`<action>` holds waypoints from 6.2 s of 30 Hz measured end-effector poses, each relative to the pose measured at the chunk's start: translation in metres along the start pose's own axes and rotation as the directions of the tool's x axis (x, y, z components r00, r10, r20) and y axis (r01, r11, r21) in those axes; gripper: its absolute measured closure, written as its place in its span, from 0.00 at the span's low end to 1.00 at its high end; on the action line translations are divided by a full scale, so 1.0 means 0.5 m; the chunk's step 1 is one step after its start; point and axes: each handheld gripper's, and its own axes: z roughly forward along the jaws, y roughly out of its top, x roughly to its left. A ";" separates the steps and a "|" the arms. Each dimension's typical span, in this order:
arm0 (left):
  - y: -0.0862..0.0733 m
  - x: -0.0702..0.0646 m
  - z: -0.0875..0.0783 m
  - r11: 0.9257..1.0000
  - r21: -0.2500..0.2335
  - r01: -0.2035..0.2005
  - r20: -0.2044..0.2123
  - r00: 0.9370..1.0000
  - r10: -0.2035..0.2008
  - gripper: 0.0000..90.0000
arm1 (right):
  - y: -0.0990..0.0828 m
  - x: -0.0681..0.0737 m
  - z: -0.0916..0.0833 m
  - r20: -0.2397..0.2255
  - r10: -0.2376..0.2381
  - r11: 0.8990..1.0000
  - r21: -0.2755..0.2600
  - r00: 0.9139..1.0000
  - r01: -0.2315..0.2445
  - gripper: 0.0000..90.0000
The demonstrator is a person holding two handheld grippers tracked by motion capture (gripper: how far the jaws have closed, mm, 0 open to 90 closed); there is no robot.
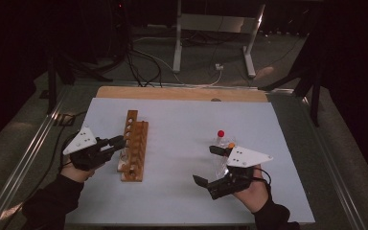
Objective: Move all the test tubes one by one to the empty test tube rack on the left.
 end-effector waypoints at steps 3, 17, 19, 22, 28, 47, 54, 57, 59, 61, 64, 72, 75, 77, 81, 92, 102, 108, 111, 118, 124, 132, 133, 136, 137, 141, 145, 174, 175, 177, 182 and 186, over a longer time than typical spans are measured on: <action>-0.011 -0.002 0.006 1.000 0.010 0.004 0.000 1.000 -0.004 0.86 | 0.000 0.000 0.000 0.000 0.000 1.000 0.003 1.000 0.000 0.00; -0.054 -0.003 0.020 0.999 0.021 0.044 0.001 0.999 -0.045 0.86 | -0.001 0.000 -0.002 0.000 0.002 1.000 0.004 1.000 -0.002 0.00; -0.059 -0.004 0.022 0.999 0.031 0.034 -0.004 0.999 -0.034 0.86 | -0.002 0.000 -0.002 -0.001 0.003 1.000 0.005 1.000 -0.003 0.00; -0.066 -0.005 0.024 0.999 0.031 0.039 -0.010 0.999 -0.039 0.86 | -0.002 0.001 -0.003 -0.001 0.003 1.000 0.004 1.000 -0.003 0.00; -0.075 -0.002 0.024 0.999 0.018 0.049 -0.015 0.999 -0.048 0.86 | -0.002 0.000 -0.003 -0.002 0.004 1.000 0.004 1.000 -0.004 0.00; -0.060 0.001 0.006 0.997 -0.020 0.075 -0.026 0.997 -0.076 0.54 | 0.007 -0.007 -0.018 -0.008 0.009 1.000 0.004 1.000 -0.009 0.00; -0.031 -0.013 -0.029 0.990 -0.096 0.105 0.001 0.994 -0.105 0.20 | 0.015 -0.042 -0.058 0.007 0.006 0.999 -0.032 1.000 -0.006 0.00; -0.028 -0.019 -0.035 0.990 -0.094 0.100 0.043 0.994 -0.097 0.08 | 0.011 -0.056 -0.076 0.032 0.000 0.995 -0.101 0.999 0.003 0.00; -0.029 -0.023 -0.037 0.990 -0.097 0.101 0.058 0.994 -0.096 0.05 | 0.009 -0.066 -0.087 0.021 0.043 0.994 -0.103 0.999 -0.041 0.00; -0.031 -0.026 -0.040 0.989 -0.105 0.103 0.068 0.993 -0.096 0.03 | 0.004 -0.078 -0.096 0.053 0.052 0.993 -0.111 0.997 -0.046 0.00; -0.037 -0.029 -0.041 0.990 -0.102 0.101 0.073 0.993 -0.094 0.03 | -0.009 -0.095 -0.109 0.106 0.098 0.993 -0.080 0.989 -0.090 0.13; -0.050 -0.028 -0.043 0.991 -0.086 0.099 0.070 0.993 -0.093 0.03 | -0.065 -0.121 -0.114 0.216 0.100 0.994 0.015 0.971 -0.106 0.02; -0.052 -0.028 -0.043 0.992 -0.083 0.097 0.068 0.993 -0.091 0.03 | -0.083 -0.123 -0.117 0.233 0.105 0.992 0.050 0.967 -0.119 0.02; -0.053 -0.029 -0.043 0.992 -0.085 0.094 0.065 0.994 -0.088 0.03 | -0.093 -0.123 -0.119 0.239 0.105 0.990 0.071 0.965 -0.125 0.06; -0.052 -0.029 -0.045 0.992 -0.092 0.092 0.069 0.994 -0.086 0.03 | -0.113 -0.123 -0.126 0.253 0.104 0.986 0.103 0.962 -0.134 0.17; -0.054 -0.027 -0.047 0.992 -0.091 0.086 0.065 0.995 -0.081 0.03 | -0.154 -0.125 -0.126 0.222 0.118 0.970 0.181 0.968 -0.160 0.53; -0.055 -0.027 -0.044 0.992 -0.089 0.090 0.072 0.994 -0.083 0.03 | -0.172 -0.142 -0.103 0.233 0.148 0.954 0.223 0.961 -0.201 0.70; -0.056 -0.025 -0.044 0.993 -0.084 0.086 0.074 0.994 -0.080 0.03 | -0.172 -0.149 -0.090 0.230 0.164 0.950 0.225 0.959 -0.216 0.75; -0.057 -0.024 -0.044 0.992 -0.083 0.091 0.076 0.994 -0.084 0.03 | -0.172 -0.150 -0.082 0.230 0.152 0.950 0.233 0.961 -0.207 0.80; -0.058 -0.023 -0.043 0.993 -0.079 0.092 0.077 0.993 -0.086 0.03 | -0.169 -0.151 -0.081 0.251 0.148 0.948 0.240 0.956 -0.210 0.85; -0.057 -0.024 -0.041 0.994 -0.074 0.086 0.085 0.993 -0.080 0.03 | -0.160 -0.148 -0.088 0.260 0.142 0.949 0.238 0.955 -0.206 0.86; -0.055 -0.026 -0.042 0.994 -0.071 0.087 0.096 0.992 -0.080 0.03 | -0.128 -0.133 -0.108 0.274 0.117 0.961 0.210 0.954 -0.178 0.86; -0.055 -0.026 -0.042 0.994 -0.070 0.086 0.095 0.992 -0.079 0.03 | -0.124 -0.132 -0.111 0.276 0.118 0.962 0.206 0.954 -0.178 0.86; -0.055 -0.026 -0.042 0.994 -0.069 0.087 0.096 0.992 -0.080 0.03 | -0.113 -0.128 -0.120 0.280 0.115 0.964 0.199 0.953 -0.175 0.86; -0.054 -0.026 -0.042 0.994 -0.069 0.084 0.097 0.992 -0.077 0.03 | -0.108 -0.126 -0.123 0.282 0.111 0.965 0.198 0.953 -0.171 0.86; -0.052 -0.028 -0.043 0.994 -0.068 0.082 0.102 0.992 -0.074 0.03 | -0.087 -0.117 -0.137 0.288 0.091 0.972 0.183 0.953 -0.148 0.86; -0.046 -0.033 -0.042 0.995 -0.062 0.073 0.113 0.991 -0.066 0.03 | -0.058 -0.105 -0.147 0.252 0.100 0.976 0.162 0.963 -0.143 0.86; 0.046 -0.107 0.028 1.000 -0.029 0.013 0.277 0.961 -0.004 0.04 | 0.003 -0.034 0.022 0.023 -0.038 0.975 0.222 0.999 0.032 0.86; 0.049 -0.110 0.034 0.999 -0.032 0.015 0.287 0.958 -0.006 0.05 | 0.002 -0.030 0.027 0.017 -0.037 0.974 0.224 0.999 0.032 0.86; 0.053 -0.119 0.046 0.999 -0.034 0.006 0.303 0.953 0.004 0.06 | -0.001 -0.023 0.038 0.001 -0.039 0.971 0.235 0.999 0.038 0.86; 0.062 -0.144 0.076 0.999 -0.041 -0.017 0.347 0.938 0.030 0.12 | -0.009 -0.006 0.062 -0.032 -0.055 0.964 0.257 0.998 0.061 0.86; 0.066 -0.161 0.096 0.999 -0.045 -0.030 0.369 0.929 0.044 0.19 | -0.013 0.002 0.075 -0.054 -0.058 0.962 0.264 0.997 0.070 0.86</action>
